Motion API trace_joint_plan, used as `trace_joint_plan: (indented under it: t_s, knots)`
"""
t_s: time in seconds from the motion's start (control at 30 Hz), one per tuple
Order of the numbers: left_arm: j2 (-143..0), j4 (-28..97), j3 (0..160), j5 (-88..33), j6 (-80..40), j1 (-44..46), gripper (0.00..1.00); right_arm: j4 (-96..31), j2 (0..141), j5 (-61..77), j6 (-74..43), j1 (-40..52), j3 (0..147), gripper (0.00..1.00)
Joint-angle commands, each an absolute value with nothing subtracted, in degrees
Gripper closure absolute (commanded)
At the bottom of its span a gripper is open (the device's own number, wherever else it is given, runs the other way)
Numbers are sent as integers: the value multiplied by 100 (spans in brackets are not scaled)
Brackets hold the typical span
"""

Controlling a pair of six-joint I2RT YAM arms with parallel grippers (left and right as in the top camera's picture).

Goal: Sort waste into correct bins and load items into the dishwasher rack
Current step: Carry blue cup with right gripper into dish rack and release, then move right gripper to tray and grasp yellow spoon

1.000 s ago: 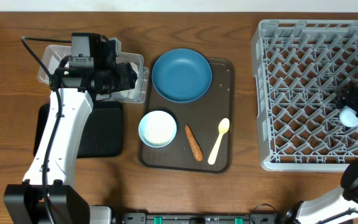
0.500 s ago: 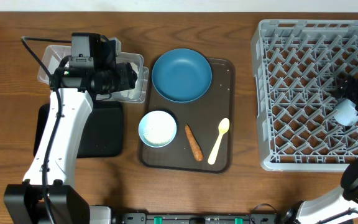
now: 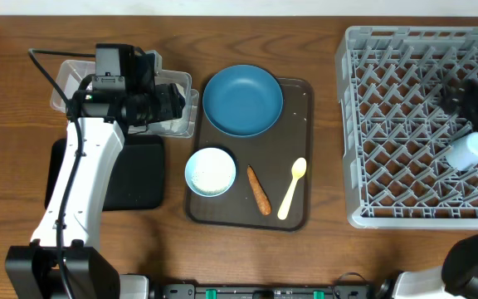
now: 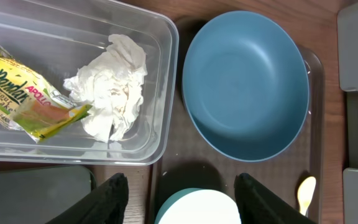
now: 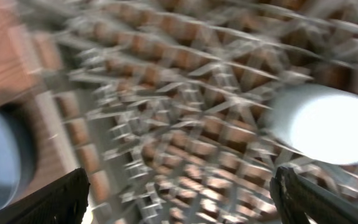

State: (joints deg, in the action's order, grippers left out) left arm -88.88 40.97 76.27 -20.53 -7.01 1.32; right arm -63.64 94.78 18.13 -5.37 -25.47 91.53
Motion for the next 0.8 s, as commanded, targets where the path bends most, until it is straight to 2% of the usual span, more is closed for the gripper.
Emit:
trace_joint_plan:
  t_s: [0.0,0.17,0.4,0.77]
  knots:
    - [-8886,4158,7673,-1981,-620,119,40,-6388,9494,2241,-353,-1813,9205,7]
    - [-8886,4353,7673,-1949,-620,119,36,-6372,9596,1658,-362,-471,9203,7]
    - [-8886,4663,7673,-1229,-620,119,35,-6449,9968,1190,-523,1133,9196,4]
    - [-8886,4689,7673,-1227,-620,119,34,-6820,11233,1050,-1168,2521,9157,7]
